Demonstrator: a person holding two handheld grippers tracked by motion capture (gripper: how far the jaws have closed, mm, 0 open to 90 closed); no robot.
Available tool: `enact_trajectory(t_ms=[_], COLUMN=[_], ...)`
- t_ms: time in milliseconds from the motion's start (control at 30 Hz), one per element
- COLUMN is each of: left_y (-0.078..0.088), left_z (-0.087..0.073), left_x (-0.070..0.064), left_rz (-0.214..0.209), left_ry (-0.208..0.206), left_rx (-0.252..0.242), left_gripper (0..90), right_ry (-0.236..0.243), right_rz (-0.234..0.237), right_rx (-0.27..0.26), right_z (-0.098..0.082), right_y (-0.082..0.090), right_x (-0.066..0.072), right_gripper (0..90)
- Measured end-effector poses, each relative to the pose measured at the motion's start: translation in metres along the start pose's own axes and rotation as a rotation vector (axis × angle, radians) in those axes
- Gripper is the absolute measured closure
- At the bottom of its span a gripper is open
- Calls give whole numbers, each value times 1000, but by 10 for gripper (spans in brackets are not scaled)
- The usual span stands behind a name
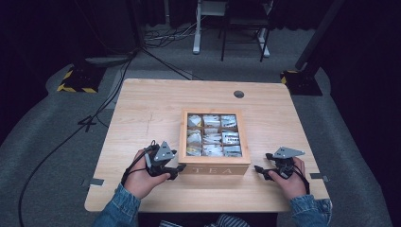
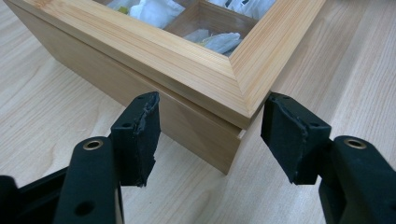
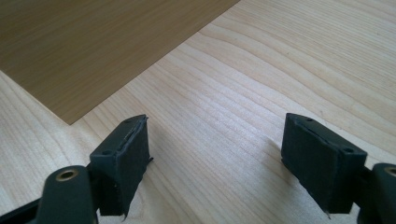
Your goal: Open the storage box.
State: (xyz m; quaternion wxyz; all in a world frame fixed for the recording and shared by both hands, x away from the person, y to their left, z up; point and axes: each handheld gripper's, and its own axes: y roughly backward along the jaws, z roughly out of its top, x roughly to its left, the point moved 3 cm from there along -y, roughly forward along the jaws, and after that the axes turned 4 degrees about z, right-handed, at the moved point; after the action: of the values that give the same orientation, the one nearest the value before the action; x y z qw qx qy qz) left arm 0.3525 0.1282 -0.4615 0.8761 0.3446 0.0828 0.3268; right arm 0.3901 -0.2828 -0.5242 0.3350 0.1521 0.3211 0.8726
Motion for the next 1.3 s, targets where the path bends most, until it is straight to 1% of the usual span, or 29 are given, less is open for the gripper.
enact_trajectory(t_ms=[167,233,567,733,900,1167,1300], left_y=[2,3,12,16,22,27,32], left_z=[3,5,17,22,29,40,49], left_x=[-1,-1,2,3,6,10,13], left_rz=[8,9,7,8,9,21,56], left_ry=[-6,0,-1,-2,6,4,-2], left_rx=[3,-2,-59,-71,-119,-166,-210], left_gripper=[383,383,383,382,383,382,383], right_ry=[0,-1,-6,-8,-14,-16,-16], right_rz=[0,-1,-8,-12,-20,-21,-20], right_rx=[0,0,-2,-1,-2,-4,-4], right_z=[0,0,-1,-2,-3,-3,-3], right_y=[0,0,2,2,3,3,3], right_x=[0,0,1,2,3,3,3], right_gripper=[241,242,251,253,256,256,257])
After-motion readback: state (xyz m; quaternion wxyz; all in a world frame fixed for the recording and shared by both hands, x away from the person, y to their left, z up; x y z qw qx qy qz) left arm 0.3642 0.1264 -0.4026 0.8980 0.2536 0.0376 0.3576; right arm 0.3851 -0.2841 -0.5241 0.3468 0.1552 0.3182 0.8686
